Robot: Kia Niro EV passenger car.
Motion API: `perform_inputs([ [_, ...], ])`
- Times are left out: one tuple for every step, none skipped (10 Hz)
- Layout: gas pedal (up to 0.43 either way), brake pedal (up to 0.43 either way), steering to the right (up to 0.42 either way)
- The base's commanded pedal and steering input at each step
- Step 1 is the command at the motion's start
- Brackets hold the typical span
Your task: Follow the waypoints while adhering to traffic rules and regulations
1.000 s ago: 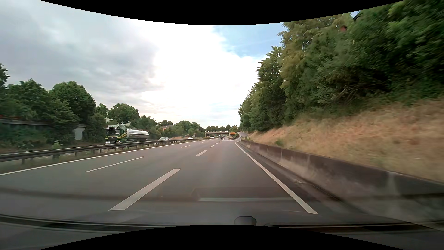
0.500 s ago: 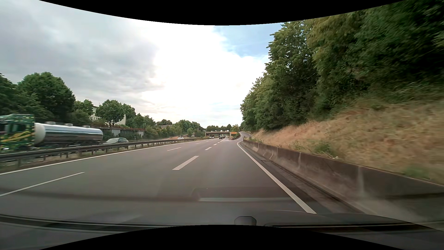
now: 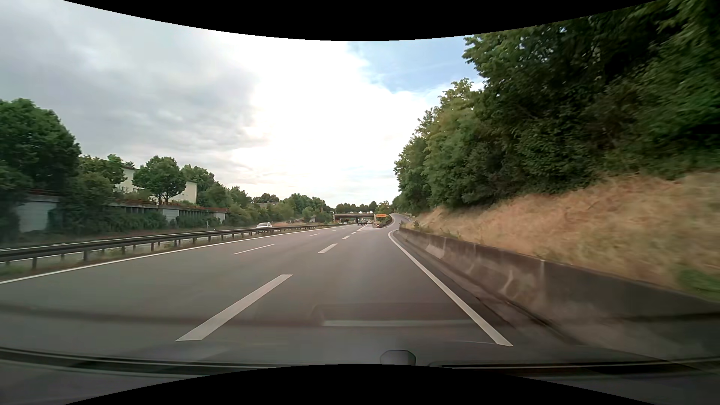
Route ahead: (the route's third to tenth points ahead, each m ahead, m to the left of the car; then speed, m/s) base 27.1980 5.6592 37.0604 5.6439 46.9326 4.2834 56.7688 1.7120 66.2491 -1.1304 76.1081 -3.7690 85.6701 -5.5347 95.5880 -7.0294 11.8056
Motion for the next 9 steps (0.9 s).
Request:
perform_inputs([
  [0.157,0.000,-0.003],
  [0.157,0.000,-0.003],
  [0.157,0.000,-0.003],
  [0.157,0.000,-0.004],
  [0.157,0.000,-0.003],
  [0.157,0.000,-0.003],
  [0.157,0.000,-0.003],
  [0.157,0.000,-0.003],
  [0.150,0.000,-0.001],
])
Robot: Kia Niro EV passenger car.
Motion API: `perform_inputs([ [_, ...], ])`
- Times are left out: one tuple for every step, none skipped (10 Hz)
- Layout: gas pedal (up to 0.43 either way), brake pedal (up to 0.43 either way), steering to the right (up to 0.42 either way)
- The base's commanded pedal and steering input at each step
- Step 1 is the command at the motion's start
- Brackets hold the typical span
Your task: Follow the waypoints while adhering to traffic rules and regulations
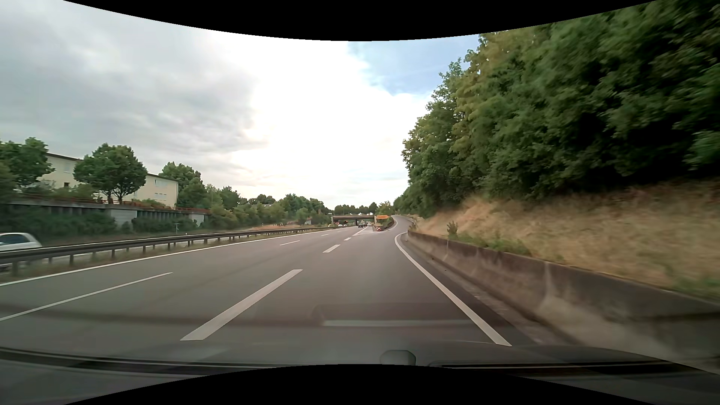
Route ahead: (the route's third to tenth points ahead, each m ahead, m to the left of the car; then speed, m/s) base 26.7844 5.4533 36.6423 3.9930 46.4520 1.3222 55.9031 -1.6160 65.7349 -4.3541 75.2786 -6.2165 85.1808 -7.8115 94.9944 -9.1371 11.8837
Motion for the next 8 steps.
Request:
perform_inputs([
  [0.138,0.000,0.000],
  [0.138,0.000,0.000],
  [0.138,0.000,0.002],
  [0.138,0.000,0.004],
  [0.138,0.000,0.005],
  [0.138,0.000,0.004],
  [0.138,0.000,0.004],
  [0.138,0.000,0.006],
])
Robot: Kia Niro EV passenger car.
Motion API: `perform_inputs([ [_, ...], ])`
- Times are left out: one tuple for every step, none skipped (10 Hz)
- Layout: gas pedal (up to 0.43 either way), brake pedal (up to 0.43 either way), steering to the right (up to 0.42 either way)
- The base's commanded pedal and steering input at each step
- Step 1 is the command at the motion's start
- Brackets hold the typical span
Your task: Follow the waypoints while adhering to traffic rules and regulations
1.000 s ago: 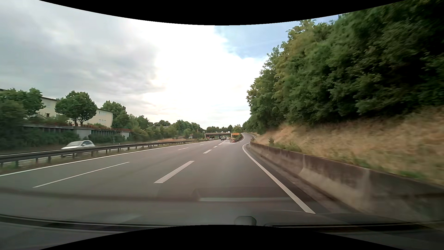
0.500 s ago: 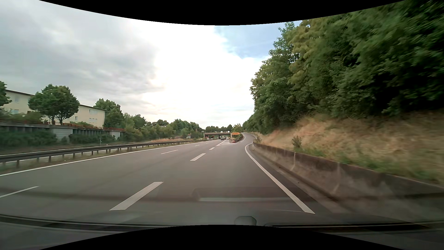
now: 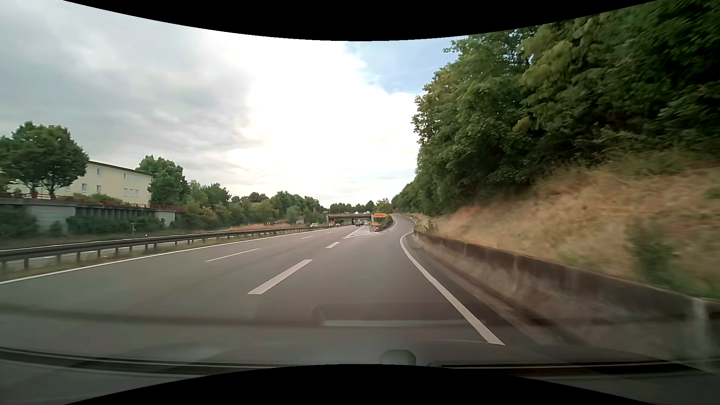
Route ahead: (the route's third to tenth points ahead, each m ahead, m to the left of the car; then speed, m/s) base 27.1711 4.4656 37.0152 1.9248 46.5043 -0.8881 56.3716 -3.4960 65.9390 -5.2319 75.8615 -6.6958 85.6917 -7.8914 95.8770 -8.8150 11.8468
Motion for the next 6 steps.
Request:
perform_inputs([
  [0.138,0.000,0.008],
  [0.138,0.000,0.008],
  [0.138,0.000,0.008],
  [0.138,0.000,0.009],
  [0.138,0.000,0.010],
  [0.138,0.000,0.010],
])
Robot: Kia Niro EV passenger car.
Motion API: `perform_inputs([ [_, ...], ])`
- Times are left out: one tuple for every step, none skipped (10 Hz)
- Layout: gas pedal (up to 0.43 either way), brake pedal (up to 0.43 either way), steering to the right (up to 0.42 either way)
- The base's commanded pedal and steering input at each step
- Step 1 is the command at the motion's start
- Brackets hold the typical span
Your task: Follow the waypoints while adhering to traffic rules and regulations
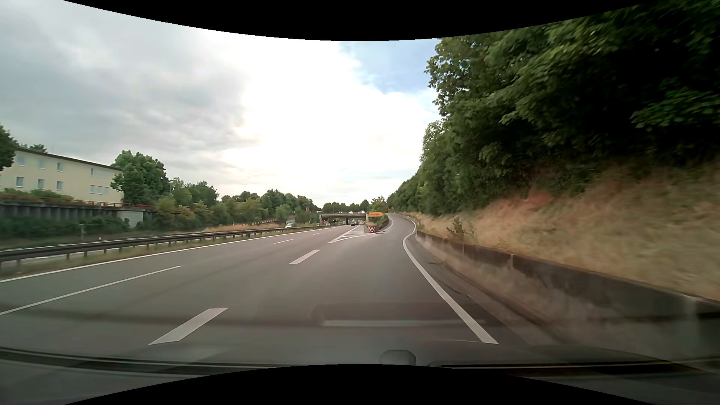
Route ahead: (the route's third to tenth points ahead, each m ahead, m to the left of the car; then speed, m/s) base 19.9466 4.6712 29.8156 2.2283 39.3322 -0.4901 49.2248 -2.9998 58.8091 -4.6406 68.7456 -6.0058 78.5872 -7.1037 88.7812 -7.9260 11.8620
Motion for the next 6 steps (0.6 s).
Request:
perform_inputs([
  [0.138,0.000,0.011],
  [0.138,0.000,0.012],
  [0.138,0.000,0.012],
  [0.138,0.000,0.012],
  [0.138,0.000,0.012],
  [0.138,0.000,0.012],
])
